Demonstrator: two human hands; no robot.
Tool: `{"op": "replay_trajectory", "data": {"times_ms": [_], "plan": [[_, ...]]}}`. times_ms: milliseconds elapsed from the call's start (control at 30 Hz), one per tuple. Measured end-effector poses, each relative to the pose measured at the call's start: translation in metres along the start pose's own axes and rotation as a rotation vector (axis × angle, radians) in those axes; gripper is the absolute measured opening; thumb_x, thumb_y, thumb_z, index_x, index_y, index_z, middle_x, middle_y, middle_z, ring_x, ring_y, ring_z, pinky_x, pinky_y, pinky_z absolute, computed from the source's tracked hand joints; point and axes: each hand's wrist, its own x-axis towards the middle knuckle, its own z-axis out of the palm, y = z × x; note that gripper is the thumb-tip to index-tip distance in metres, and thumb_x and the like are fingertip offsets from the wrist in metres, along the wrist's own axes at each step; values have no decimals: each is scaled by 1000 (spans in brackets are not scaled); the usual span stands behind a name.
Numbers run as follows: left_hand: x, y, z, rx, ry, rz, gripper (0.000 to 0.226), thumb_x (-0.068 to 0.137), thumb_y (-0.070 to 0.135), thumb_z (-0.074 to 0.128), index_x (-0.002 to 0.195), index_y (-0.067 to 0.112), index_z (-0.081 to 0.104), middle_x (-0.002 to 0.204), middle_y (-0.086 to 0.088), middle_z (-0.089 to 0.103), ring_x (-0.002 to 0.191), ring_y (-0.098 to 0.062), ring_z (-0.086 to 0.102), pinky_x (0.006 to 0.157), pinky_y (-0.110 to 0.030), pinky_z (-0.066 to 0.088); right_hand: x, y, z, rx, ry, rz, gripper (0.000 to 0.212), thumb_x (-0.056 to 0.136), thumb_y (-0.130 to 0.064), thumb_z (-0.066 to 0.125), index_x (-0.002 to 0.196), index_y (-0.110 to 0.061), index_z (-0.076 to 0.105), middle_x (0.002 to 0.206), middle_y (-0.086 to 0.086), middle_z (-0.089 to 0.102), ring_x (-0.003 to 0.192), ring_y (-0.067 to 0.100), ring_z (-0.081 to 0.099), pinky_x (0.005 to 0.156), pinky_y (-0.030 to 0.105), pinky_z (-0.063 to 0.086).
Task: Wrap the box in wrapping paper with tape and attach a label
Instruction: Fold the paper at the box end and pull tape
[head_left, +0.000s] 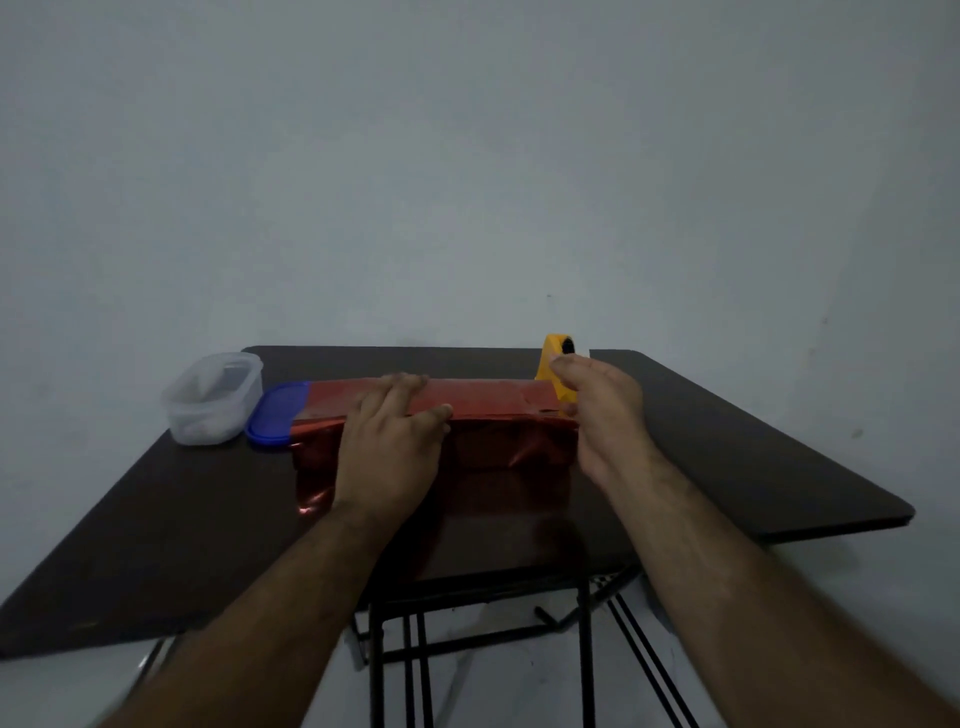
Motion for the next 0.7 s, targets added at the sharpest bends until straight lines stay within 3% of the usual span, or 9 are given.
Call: {"op": "replay_trajectory", "data": {"times_ms": [100, 300, 433, 500, 567, 633, 700], "plan": [[-2, 1, -5, -57, -40, -8, 30, 96, 24, 72, 125, 23, 76, 114, -1, 74, 109, -26, 65, 96, -41, 47, -15, 2, 22, -18, -65, 37, 5, 83, -12, 82, 80, -15, 79, 69, -6, 71, 77, 19, 64, 73, 37, 49], [-3, 1, -12, -118, -63, -33, 32, 99, 25, 67, 130, 25, 73, 113, 4, 75, 110, -19, 64, 102, -38, 43, -37, 17, 47, -158, -71, 78, 6, 92, -18, 76, 88, -23, 77, 86, -8, 75, 85, 12, 64, 71, 33, 48], [-3, 0, -13, -217, -60, -122, 53, 93, 26, 74, 143, 22, 57, 111, 5, 75, 109, -20, 66, 103, -39, 46, -43, 19, 56, -172, -51, 80, 8, 95, -10, 74, 91, -17, 75, 78, -5, 69, 57, -1, 63, 49, 19, 47], [-3, 2, -15, -289, -41, -174, 57, 90, 23, 78, 140, 22, 49, 111, 6, 75, 108, -17, 66, 104, -37, 48, -45, 20, 59, -181, -12, 58, 6, 94, -8, 75, 92, -14, 74, 80, -3, 69, 50, -4, 61, 41, 13, 42], [-4, 3, -16, -318, -25, -183, 56, 89, 21, 79, 135, 21, 48, 110, 5, 75, 108, -18, 67, 103, -37, 48, -46, 21, 62, -197, 22, 38, 12, 90, -12, 81, 98, -14, 72, 90, -1, 71, 70, 4, 66, 45, 13, 43], [-5, 3, -17, -326, -17, -183, 53, 89, 20, 79, 131, 20, 49, 110, 4, 75, 107, -19, 67, 101, -36, 49, -46, 25, 66, -193, 46, 62, 39, 82, -19, 90, 114, -16, 67, 106, 2, 71, 95, 16, 68, 58, 20, 48], [-5, 3, -17, -327, -15, -185, 48, 88, 20, 80, 126, 21, 50, 110, 3, 75, 105, -20, 68, 100, -37, 49, -43, 32, 69, -168, 72, 113, 62, 72, -24, 97, 122, -20, 60, 116, 5, 70, 104, 23, 69, 69, 33, 57]]}}
